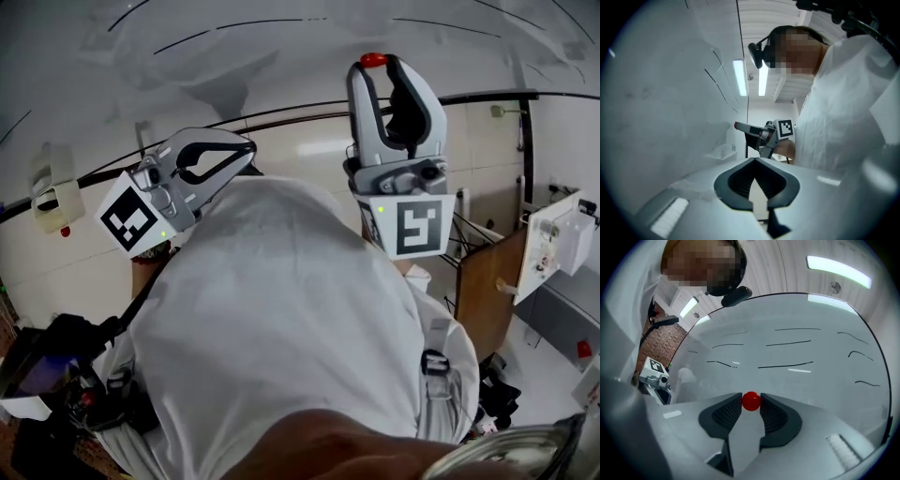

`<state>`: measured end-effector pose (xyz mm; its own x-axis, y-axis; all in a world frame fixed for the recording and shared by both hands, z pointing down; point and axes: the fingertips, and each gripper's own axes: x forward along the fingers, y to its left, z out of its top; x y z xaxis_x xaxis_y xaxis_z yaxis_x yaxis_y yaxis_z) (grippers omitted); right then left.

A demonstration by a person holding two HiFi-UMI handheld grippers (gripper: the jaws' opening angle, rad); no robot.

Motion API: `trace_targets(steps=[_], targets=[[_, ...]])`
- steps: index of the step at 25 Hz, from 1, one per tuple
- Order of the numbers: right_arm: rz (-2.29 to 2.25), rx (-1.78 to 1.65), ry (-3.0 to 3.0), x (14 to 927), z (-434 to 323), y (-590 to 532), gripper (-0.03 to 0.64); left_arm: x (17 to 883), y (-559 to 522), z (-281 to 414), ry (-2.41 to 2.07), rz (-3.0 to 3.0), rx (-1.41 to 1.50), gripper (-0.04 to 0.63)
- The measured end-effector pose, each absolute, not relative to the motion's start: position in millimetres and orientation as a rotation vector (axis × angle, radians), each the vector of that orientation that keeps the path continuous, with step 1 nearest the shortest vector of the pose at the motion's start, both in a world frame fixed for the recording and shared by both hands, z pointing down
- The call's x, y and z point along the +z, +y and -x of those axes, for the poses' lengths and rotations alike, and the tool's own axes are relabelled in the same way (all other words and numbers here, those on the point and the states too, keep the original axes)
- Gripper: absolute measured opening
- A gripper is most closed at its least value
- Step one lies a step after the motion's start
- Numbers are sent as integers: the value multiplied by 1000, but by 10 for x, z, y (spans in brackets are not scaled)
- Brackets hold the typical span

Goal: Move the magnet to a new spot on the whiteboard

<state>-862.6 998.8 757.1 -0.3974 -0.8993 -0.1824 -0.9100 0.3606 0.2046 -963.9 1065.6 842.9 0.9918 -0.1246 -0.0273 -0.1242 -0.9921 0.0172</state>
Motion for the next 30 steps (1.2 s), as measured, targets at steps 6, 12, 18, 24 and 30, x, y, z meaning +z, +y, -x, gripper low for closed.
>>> trace_targets(steps=[6,12,18,24,30], targets=[[1822,485,2495,7552,8506,9873,123,8508,10549,9506,-46,-3146,16,5],[1788,425,2451,7514,8540,9860,123,8581,10507,9457,42,-3143,71,5],[1745,372,2495,7636,8386,9892,130,8636,10573,9339,16,-3138,117,5],[1756,238,2547,7831,8150,10079,138,8623,10673,9315,-183,-3122,105,5],[1724,122,2605,8071,7698,10485,138,8744,10884,9317,-536,-3019,102,5]])
